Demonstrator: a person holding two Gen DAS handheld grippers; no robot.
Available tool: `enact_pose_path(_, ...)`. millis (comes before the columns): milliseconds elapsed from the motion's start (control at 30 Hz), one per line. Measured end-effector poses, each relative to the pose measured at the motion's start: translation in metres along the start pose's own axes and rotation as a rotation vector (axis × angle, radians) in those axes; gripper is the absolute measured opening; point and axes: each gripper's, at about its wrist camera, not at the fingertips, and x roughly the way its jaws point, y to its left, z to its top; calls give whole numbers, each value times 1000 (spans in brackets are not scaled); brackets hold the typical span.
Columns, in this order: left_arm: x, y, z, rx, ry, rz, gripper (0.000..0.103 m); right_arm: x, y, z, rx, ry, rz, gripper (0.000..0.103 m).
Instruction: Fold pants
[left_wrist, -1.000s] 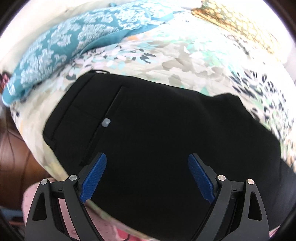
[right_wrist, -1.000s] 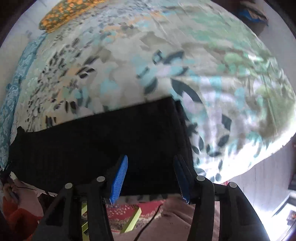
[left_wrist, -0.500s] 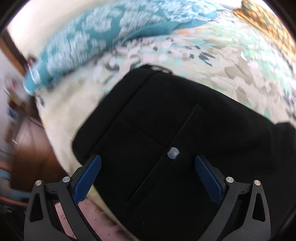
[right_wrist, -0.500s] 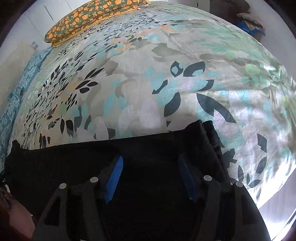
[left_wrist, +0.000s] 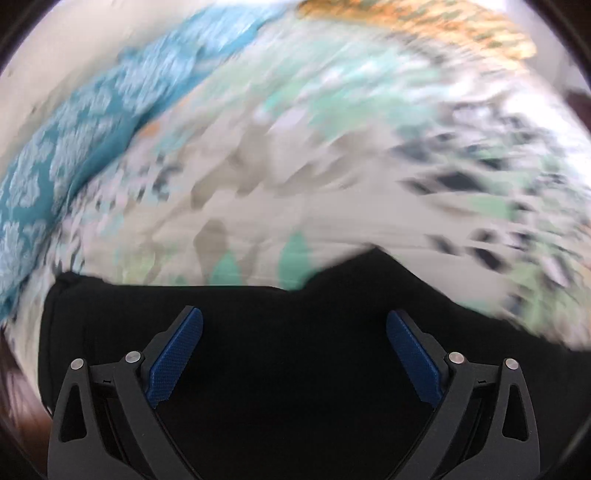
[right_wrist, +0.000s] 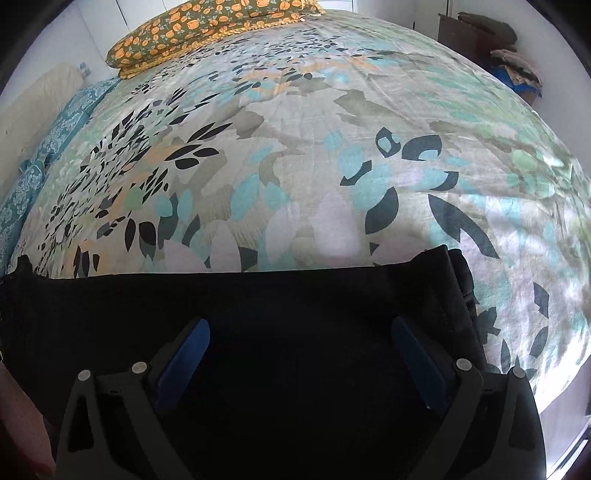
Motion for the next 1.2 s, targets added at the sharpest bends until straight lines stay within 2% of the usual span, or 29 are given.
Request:
enact_pose_path(100,7,6,12,-82,1,-6,103,-1,0,-1,-6,-1,0,99)
enact_pose_path(167,2,4,13,-82,6,12,103,0,1,-1,-7,-5,8,101)
enact_pose_path(233,-11,6,7,-85,-25,15,101,-2,1,1,-1,-16,3,102)
enact_pose_path(300,-23,15,-5,-94,-42,7,101,-18,-8,5,59,-91,34,99)
enact_pose_path(400,-44,27,-30,-129,-67,-50,101,-58,-52,9,233,-271,104,96)
enact_pose_path(467,-53,35,-47,-137,-71,-85,101,-71,-91,13,350,-287,134,96)
enact_pose_path(533,-60,38,-62,-129,-75,-100,101,-72,-124,19,418,-224,155,96)
enact_pose_path(600,-67,38,-74,-122,-81,-118,101,-65,-142,25,402,-112,216,95)
enact_pose_path(633,-69,36,-78,-120,-80,-129,101,-58,-144,27,365,-35,254,94)
enact_pose_path(667,-73,34,-81,-119,-82,-143,101,-52,-140,27,314,37,275,87)
enact_pose_path(733,-77,30,-81,-115,-89,-164,101,-39,-128,24,213,149,278,77)
enact_pose_path(767,-79,26,-79,-111,-96,-172,101,-33,-122,21,178,185,277,76)
enact_pose_path(833,-81,22,-79,-99,-103,-175,101,-20,-116,15,144,222,270,73)
enact_pose_path(967,-83,16,-81,-74,-103,-164,101,-4,-113,15,162,232,263,73)
enact_pose_path(1000,-83,16,-82,-69,-104,-160,101,-4,-111,17,158,228,277,70)
enact_pose_path(1033,-83,17,-84,-65,-107,-154,101,-4,-106,19,134,242,288,62)
enact_pose_path(1067,-83,18,-85,-65,-108,-150,101,-3,-99,19,85,266,259,60)
enact_pose_path(1100,-83,19,-87,-69,-107,-148,101,-4,-94,17,44,293,220,47)
enact_pose_path(1167,-80,23,-88,-92,-97,-150,101,-3,-96,18,64,322,211,34)
enact_pose_path(1200,-79,25,-88,-103,-92,-151,101,-5,-98,18,90,329,235,21)
